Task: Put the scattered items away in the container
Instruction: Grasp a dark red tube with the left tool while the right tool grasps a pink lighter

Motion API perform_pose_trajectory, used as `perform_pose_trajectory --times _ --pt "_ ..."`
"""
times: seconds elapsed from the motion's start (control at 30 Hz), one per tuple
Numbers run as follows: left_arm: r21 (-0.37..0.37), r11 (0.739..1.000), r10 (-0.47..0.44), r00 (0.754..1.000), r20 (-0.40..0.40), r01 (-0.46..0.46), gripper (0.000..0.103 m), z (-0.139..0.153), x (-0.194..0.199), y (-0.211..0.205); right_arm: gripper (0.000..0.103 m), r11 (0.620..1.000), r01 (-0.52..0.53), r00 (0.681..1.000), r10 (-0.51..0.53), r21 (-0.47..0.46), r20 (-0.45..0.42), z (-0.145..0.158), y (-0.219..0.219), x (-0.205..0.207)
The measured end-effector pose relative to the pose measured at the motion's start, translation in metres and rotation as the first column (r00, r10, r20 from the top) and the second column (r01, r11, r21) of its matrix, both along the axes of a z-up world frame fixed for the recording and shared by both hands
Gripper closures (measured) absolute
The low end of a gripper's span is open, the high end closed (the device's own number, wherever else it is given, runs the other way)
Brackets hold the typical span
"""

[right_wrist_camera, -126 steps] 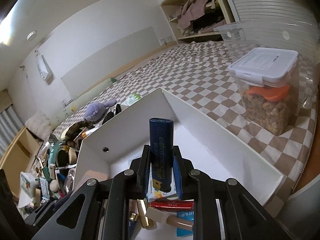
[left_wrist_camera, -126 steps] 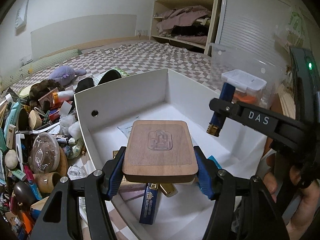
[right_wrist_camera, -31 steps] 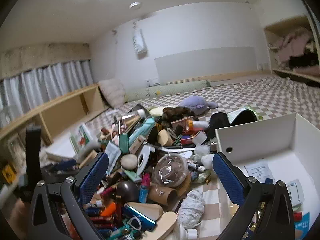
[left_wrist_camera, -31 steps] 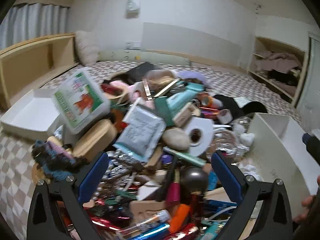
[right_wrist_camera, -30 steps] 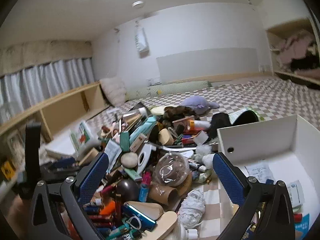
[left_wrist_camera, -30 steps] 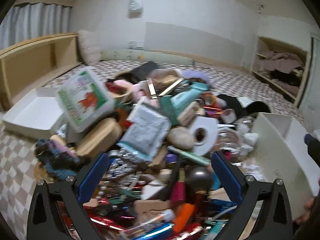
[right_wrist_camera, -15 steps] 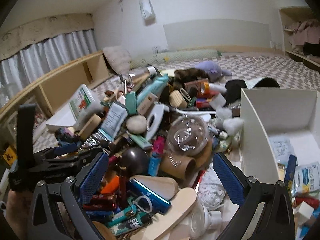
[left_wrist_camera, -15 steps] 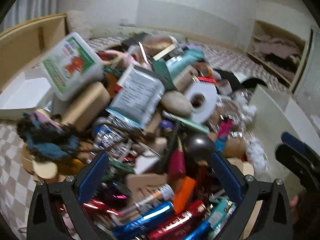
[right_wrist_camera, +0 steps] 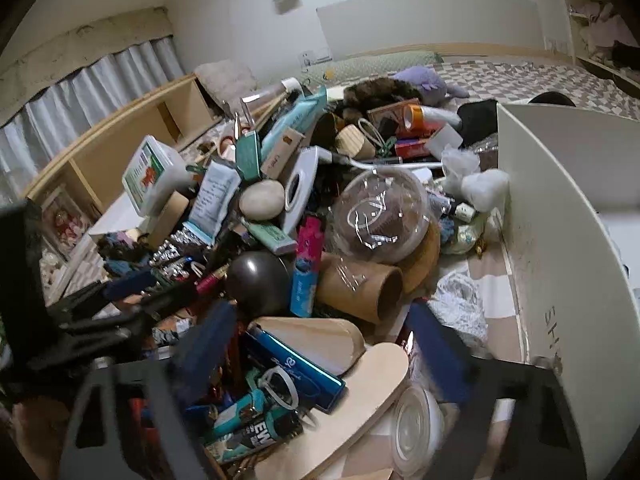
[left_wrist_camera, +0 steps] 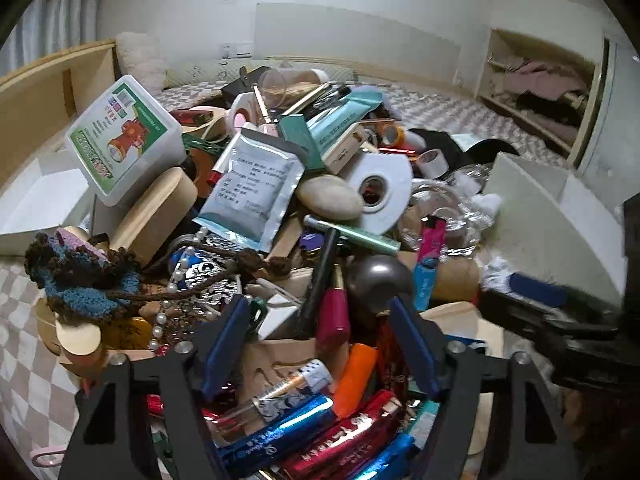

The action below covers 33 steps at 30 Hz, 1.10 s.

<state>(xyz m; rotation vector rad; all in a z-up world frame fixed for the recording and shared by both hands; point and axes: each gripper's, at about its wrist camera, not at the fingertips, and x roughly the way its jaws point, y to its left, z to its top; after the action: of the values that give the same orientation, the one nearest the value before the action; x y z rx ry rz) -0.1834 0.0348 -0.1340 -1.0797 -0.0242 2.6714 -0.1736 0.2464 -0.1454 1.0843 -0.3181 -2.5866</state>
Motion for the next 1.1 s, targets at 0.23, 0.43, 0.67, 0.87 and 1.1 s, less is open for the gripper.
perform_pose_trajectory --times 0.23,0.43,0.67,0.87,1.1 --pt "0.056 0.995 -0.083 0.997 -0.005 0.083 0.05 0.001 0.012 0.014 0.068 0.997 -0.034 0.999 0.036 -0.071 0.018 0.002 0.0 -0.004" --pt "0.095 0.989 -0.122 0.99 0.074 0.115 0.058 -0.014 0.007 0.023 0.075 0.996 -0.014 0.998 0.019 -0.092 0.055 0.008 -0.007 -0.026" --pt "0.185 0.98 -0.109 0.98 0.164 0.078 0.06 -0.03 -0.003 0.011 0.075 0.99 0.032 0.991 -0.014 -0.135 0.131 -0.006 -0.009 -0.054" --pt "0.199 0.977 -0.103 0.981 0.163 0.069 0.06 -0.032 -0.002 0.011 0.076 0.997 0.028 0.992 -0.018 -0.076 0.126 -0.009 -0.016 -0.072" --pt "0.193 0.976 -0.125 0.982 0.142 0.096 0.06 -0.03 -0.001 0.019 0.086 0.996 0.015 0.995 -0.007 -0.085 0.095 -0.014 -0.017 -0.072"
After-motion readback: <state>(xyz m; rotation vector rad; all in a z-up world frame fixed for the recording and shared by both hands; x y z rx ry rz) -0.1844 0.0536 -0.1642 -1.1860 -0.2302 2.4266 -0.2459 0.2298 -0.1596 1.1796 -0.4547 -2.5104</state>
